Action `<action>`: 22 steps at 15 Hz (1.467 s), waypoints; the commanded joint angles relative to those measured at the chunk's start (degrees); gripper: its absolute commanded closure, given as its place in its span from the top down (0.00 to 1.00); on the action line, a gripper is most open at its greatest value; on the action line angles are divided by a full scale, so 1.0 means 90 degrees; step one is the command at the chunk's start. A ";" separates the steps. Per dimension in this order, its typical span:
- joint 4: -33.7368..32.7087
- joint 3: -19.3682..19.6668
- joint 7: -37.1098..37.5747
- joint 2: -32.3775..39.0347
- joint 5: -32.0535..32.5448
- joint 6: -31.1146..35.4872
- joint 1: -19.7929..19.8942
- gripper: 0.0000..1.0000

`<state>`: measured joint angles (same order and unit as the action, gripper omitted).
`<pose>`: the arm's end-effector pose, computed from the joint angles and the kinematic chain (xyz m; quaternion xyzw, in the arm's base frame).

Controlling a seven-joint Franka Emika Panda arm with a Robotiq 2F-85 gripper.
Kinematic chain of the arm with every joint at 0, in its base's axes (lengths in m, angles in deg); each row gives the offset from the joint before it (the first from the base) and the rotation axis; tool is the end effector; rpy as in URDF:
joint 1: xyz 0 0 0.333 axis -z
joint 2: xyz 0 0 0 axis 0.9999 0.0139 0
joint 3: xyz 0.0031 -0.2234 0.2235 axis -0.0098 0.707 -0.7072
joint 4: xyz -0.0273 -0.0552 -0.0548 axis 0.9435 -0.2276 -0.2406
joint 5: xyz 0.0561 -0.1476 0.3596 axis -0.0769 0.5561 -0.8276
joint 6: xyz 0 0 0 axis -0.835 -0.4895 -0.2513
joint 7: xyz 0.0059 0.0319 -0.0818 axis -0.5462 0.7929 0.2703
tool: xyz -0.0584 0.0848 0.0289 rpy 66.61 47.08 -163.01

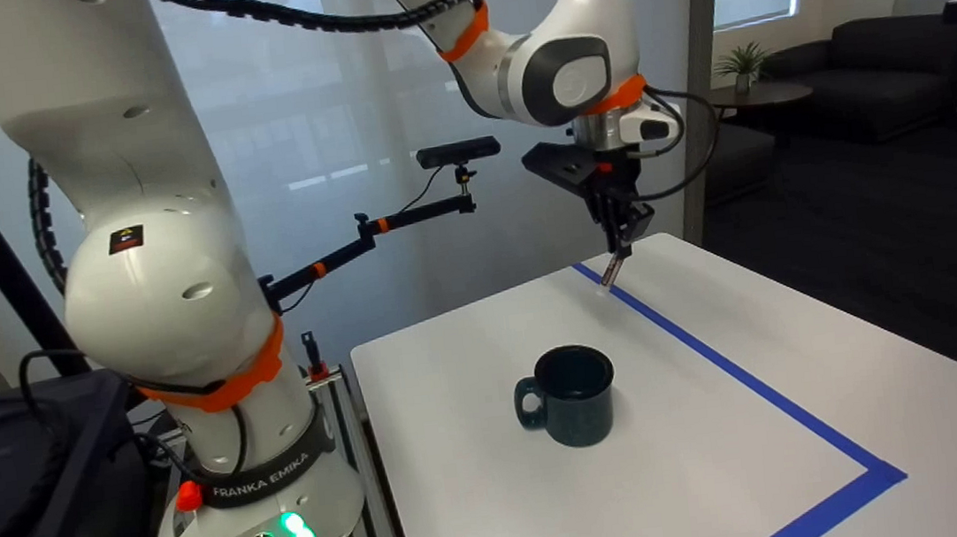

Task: Shift the sharpie to the table

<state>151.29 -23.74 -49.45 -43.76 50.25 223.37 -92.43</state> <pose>0.4935 0.0606 0.3075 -0.9977 0.0044 -0.0647 0.0170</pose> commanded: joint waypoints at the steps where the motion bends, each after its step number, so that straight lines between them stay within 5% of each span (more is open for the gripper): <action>1: -0.0552 -0.0060 -0.0260 0.0829 -0.0295 0.0108 -0.0056 0.05; 20: -0.1322 0.0312 0.0031 0.2980 0.0248 0.0950 -0.0271 0.05; 21: -0.1318 0.0337 0.0057 0.2985 0.0270 0.0960 -0.0297 0.09; 22: -0.1302 0.0341 0.0054 0.2976 0.0262 0.0989 -0.0309 0.44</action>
<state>140.29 -21.94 -50.25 -18.38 51.25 230.84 -93.77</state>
